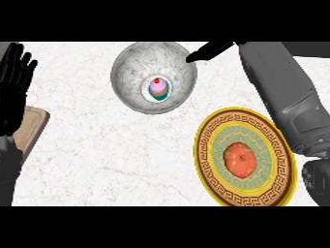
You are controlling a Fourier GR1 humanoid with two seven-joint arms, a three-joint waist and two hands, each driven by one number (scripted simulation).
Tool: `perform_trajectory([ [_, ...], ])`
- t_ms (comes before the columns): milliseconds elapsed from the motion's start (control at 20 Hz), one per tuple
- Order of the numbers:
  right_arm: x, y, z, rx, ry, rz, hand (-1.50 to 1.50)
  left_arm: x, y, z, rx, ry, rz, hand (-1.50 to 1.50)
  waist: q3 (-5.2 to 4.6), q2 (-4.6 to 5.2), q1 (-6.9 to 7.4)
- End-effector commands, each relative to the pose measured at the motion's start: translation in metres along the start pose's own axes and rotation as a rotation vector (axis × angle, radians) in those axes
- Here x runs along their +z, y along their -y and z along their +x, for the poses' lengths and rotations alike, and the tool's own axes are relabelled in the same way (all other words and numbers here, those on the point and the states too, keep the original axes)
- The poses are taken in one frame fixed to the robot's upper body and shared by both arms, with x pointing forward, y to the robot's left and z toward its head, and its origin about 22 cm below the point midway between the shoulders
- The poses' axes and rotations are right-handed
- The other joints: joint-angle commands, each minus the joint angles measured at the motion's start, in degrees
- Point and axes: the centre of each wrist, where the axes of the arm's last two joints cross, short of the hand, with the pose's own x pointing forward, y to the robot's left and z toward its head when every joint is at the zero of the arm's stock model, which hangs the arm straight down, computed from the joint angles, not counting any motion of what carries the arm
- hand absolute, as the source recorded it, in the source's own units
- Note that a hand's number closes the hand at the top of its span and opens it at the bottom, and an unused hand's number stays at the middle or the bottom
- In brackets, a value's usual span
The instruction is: Pick the cupcake from the plate and place it in the bowl
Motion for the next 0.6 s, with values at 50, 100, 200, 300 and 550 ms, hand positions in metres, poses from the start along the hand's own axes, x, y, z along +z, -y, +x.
perform_trajectory([
  [50, 0.018, 0.052, -0.006, -0.076, -0.002, -0.081, -1.50, -0.009, 0.001, 0.005, 0.004, 0.026, -0.002, 0.00, 0.04, 0.60, 0.56],
  [100, 0.037, 0.077, -0.023, -0.083, -0.011, -0.079, -1.50, 0.003, 0.005, -0.001, 0.009, 0.005, -0.007, 0.00, 0.10, 0.54, 0.86],
  [200, 0.044, 0.089, -0.026, -0.106, 0.000, -0.101, -1.50, 0.002, 0.010, -0.001, 0.014, 0.020, 0.000, 0.00, 0.10, 0.52, 0.90],
  [300, 0.052, 0.106, -0.025, -0.112, 0.022, -0.115, -1.50, -0.002, 0.013, -0.002, 0.025, 0.032, -0.015, 0.00, 0.13, 1.16, 1.36],
  [550, 0.080, 0.136, -0.040, -0.119, 0.006, -0.102, -1.50, -0.002, 0.001, 0.006, 0.009, 0.030, -0.029, 0.00, 0.25, 1.31, 2.75],
])
